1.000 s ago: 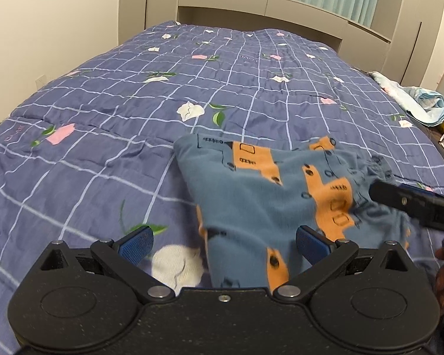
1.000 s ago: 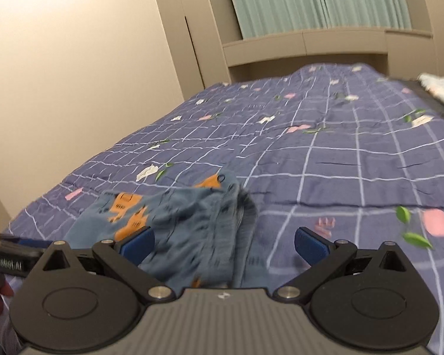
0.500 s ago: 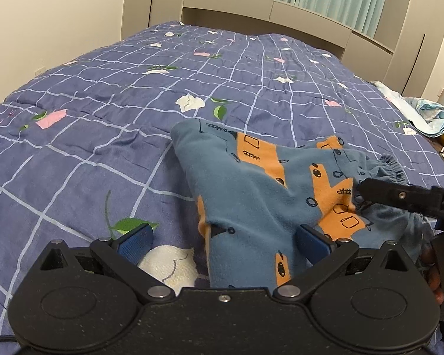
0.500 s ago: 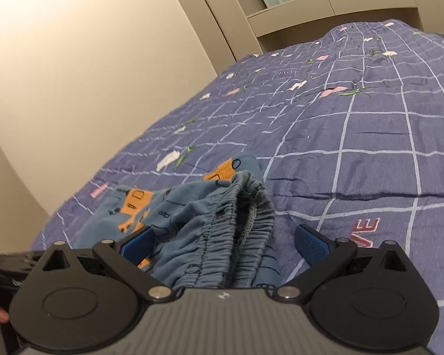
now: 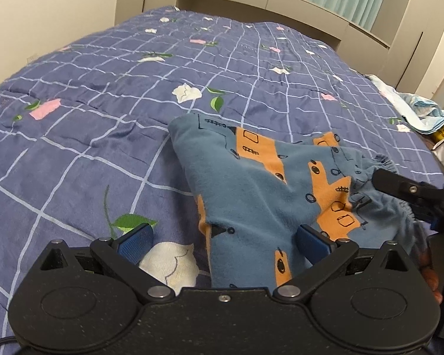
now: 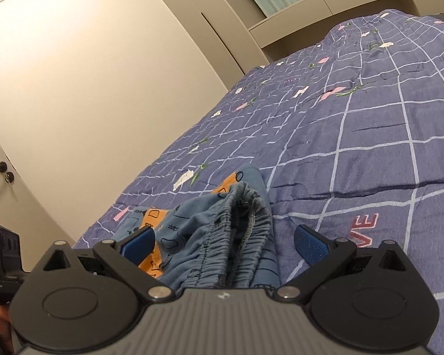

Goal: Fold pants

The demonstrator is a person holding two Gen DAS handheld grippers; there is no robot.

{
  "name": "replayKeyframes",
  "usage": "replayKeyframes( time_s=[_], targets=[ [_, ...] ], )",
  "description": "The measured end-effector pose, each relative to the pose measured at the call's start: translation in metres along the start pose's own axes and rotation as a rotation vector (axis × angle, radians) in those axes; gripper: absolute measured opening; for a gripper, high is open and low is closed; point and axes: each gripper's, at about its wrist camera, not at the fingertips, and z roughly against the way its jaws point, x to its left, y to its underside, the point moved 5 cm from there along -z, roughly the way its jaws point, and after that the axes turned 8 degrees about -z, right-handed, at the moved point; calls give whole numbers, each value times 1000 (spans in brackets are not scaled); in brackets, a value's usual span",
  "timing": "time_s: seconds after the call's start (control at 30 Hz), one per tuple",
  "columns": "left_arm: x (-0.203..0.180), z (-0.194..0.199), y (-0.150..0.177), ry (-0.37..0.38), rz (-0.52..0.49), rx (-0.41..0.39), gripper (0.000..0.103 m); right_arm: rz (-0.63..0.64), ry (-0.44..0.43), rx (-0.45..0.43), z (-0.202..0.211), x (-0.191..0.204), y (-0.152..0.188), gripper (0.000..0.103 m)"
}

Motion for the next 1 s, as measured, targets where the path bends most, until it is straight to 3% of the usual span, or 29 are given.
replayKeyframes(
  time_s=[0.23,0.4,1.0],
  targets=[
    [0,5,-1,39,31,12,102,-43,-12,-8,2,-7,-1,69],
    [0,9,-1,54,49,11,102,-42,-5,-5,1,-7,0,53],
    [6,13,-2,53,92,21,102,-47,-2,-5,0,-7,1,52]
  ],
)
